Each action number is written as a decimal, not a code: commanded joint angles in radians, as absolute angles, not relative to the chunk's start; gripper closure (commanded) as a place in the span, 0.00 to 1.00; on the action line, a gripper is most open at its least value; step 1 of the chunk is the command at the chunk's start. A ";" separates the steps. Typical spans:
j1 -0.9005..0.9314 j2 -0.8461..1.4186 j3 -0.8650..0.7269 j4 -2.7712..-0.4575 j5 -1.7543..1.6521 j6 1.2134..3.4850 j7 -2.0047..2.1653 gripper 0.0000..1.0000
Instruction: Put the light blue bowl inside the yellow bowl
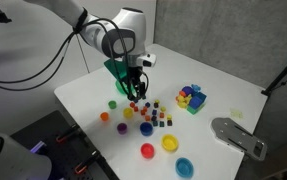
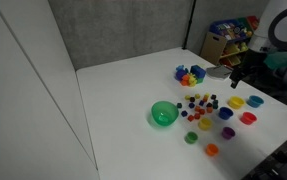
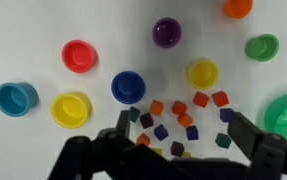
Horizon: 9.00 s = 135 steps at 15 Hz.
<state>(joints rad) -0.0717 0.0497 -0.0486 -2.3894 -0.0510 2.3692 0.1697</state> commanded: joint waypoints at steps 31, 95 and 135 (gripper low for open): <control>-0.335 0.676 -0.309 -1.890 0.093 2.392 0.249 0.00; -0.306 0.614 -0.170 -2.147 0.205 2.818 0.210 0.95; -0.289 0.527 -0.193 -2.189 0.168 2.694 0.163 0.00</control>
<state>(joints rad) -0.3529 0.6063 -0.1496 -2.1410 0.2101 2.7584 0.1730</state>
